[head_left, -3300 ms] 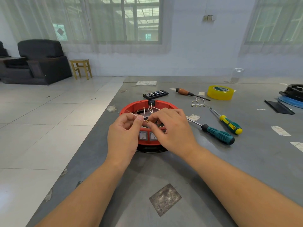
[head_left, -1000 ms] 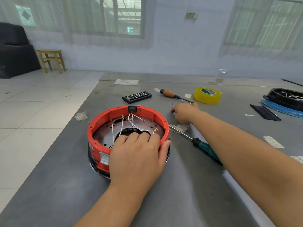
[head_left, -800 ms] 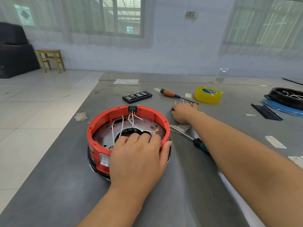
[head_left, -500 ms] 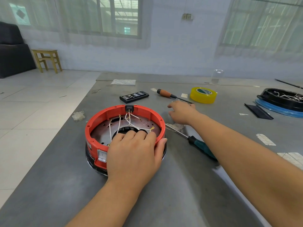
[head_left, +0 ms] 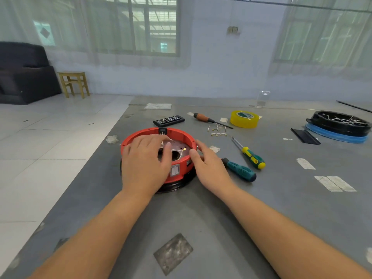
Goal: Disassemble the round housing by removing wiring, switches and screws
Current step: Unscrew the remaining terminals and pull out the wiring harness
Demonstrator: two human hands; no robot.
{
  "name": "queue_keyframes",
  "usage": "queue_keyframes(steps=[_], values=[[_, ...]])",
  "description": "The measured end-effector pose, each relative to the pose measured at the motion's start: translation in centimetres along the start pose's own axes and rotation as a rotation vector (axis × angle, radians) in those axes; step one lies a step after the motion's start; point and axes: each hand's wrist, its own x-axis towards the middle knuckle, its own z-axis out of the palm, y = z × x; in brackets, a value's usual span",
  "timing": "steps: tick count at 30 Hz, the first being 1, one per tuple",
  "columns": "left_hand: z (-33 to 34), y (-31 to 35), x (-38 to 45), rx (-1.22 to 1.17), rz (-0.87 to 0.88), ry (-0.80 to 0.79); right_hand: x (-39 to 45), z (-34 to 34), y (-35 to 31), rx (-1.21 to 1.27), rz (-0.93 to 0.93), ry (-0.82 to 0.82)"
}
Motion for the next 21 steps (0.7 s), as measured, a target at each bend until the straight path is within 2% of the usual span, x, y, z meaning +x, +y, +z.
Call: queue_keyframes(steps=[3,6,9,11,21], values=[[-1.5,-2.9,0.3,-0.079,-0.192,-0.053,-0.7,0.3,0.2,0.045,0.103,0.028],[-2.4,-5.1,-0.6,-0.098,-0.463,-0.073,-0.8,0.5,0.4,0.046,0.079,0.024],[-2.0,-5.5,-2.1,-0.193,-0.699,-0.205,-0.6,0.8,0.4,0.055,0.058,0.004],[-1.5,-5.3,-2.3,-0.291,-0.741,-0.204,-0.5,0.9,0.5,0.052,0.063,-0.005],[-2.4,-5.8,-2.7,-0.631,-0.680,-0.057,0.3,0.8,0.9,0.234,-0.018,-0.036]])
